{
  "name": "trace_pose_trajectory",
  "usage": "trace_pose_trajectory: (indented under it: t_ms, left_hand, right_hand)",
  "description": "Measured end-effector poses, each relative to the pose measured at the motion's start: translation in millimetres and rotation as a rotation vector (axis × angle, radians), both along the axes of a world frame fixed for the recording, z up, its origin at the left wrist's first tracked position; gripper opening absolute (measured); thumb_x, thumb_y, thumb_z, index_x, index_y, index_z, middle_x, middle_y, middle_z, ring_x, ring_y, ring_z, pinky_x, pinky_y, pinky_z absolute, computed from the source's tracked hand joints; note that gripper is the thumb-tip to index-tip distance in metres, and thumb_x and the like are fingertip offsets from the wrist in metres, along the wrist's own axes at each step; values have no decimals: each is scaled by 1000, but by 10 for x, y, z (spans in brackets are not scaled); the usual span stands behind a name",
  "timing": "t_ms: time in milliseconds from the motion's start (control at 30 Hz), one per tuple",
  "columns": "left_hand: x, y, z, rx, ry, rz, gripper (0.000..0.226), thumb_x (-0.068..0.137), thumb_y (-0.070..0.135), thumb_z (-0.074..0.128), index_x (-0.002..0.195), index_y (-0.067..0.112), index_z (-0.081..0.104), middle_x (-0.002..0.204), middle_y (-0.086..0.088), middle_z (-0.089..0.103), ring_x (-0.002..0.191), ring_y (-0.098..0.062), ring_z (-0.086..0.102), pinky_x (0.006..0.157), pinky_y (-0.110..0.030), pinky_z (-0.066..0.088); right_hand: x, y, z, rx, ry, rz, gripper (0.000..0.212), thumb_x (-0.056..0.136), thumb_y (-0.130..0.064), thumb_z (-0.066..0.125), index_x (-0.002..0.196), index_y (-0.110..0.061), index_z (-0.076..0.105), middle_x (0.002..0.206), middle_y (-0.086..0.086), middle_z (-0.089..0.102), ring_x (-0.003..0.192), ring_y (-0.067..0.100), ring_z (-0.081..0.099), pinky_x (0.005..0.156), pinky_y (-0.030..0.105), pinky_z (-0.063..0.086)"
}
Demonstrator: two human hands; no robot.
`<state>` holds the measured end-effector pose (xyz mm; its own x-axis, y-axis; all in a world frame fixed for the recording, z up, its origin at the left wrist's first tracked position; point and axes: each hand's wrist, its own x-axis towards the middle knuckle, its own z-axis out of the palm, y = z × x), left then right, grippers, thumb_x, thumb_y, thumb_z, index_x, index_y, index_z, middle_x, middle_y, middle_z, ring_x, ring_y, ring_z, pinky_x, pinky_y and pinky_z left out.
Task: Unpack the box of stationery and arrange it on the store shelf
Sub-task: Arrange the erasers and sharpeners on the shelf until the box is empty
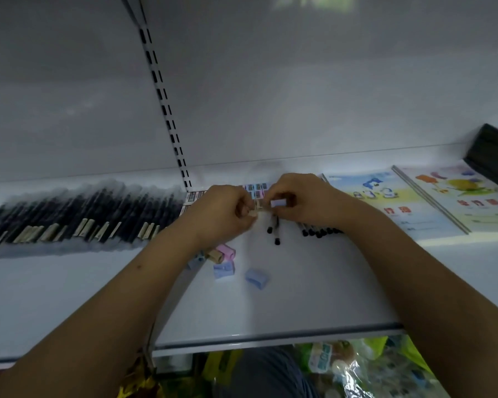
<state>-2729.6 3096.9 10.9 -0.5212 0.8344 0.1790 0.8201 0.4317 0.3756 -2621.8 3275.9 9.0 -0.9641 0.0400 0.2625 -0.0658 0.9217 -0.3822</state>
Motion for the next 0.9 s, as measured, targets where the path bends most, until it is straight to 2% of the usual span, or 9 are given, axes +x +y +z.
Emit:
trace_pose_trajectory:
  t_ms: [133, 200, 267, 367, 433, 533, 667, 800, 900]
  left_hand:
    - [30, -51, 0, 0, -56, 16, 10, 88, 25, 71, 96, 20, 69, 83, 7, 66, 70, -5, 58, 65, -16, 48]
    - [36, -71, -16, 19, -90, 22, 12, 87, 24, 72, 97, 19, 68, 85, 4, 66, 71, -7, 58, 70, -21, 50]
    - [30, -65, -45, 27, -132, 24, 15, 86, 26, 75, 97, 20, 67, 85, 3, 65, 69, -6, 55, 67, -22, 50]
    - [34, -57, -76, 18, -140, 34, 19, 83, 31, 78, 94, 23, 65, 77, 6, 60, 62, -4, 51, 55, -18, 40]
    - [33, -78, -76, 34, -110, 50, 15, 84, 28, 77, 91, 23, 65, 77, 6, 59, 62, -5, 51, 54, -17, 38]
    - [13, -148, -47, 59, 48, 71, 10, 86, 19, 72, 85, 25, 64, 84, 6, 53, 70, -6, 49, 58, -14, 35]
    - [-13, -239, -54, -3, 148, 36, 16, 89, 14, 67, 102, 22, 71, 92, 4, 50, 78, -11, 51, 65, -20, 36]
    - [-5, -300, -76, 24, 121, 13, 18, 87, 9, 66, 91, 26, 68, 88, 7, 53, 74, -8, 53, 58, -7, 36]
    - [-19, -295, -70, 82, 51, 24, 25, 82, 10, 74, 81, 30, 59, 85, 7, 58, 73, -6, 55, 66, -20, 48]
  right_hand:
    - [75, 114, 46, 31, -88, -19, 12, 84, -14, 63, 90, -16, 73, 89, 1, 59, 78, 4, 54, 69, 12, 39]
    - [85, 141, 61, 56, -92, -47, 14, 85, -13, 62, 92, -15, 74, 90, 2, 62, 81, 8, 57, 72, 17, 45]
    - [84, 135, 66, 49, -74, -52, 15, 85, -13, 62, 94, -15, 74, 92, 1, 63, 83, 9, 58, 72, 18, 45]
    - [71, 75, 62, -43, -43, -38, 16, 89, -22, 64, 100, -29, 73, 96, -9, 60, 83, 1, 56, 72, 12, 39]
    - [54, 33, 45, -84, -43, -27, 17, 90, -27, 64, 103, -36, 72, 96, -14, 60, 84, 1, 57, 74, 12, 40]
    - [13, -45, 5, -55, -19, 12, 21, 88, -24, 67, 104, -35, 73, 93, -14, 61, 83, 0, 58, 73, 8, 40]
    - [-37, -132, -3, 4, 9, 31, 24, 86, -20, 70, 107, -29, 73, 94, -13, 62, 78, -6, 55, 73, 2, 38]
    - [-72, -179, -16, 43, 25, 36, 21, 86, -22, 68, 105, -29, 71, 95, -11, 62, 78, -1, 53, 73, 8, 39]
    - [-91, -215, -21, 12, 45, 7, 16, 84, -24, 71, 99, -31, 68, 88, -12, 64, 78, 3, 57, 71, 17, 47]
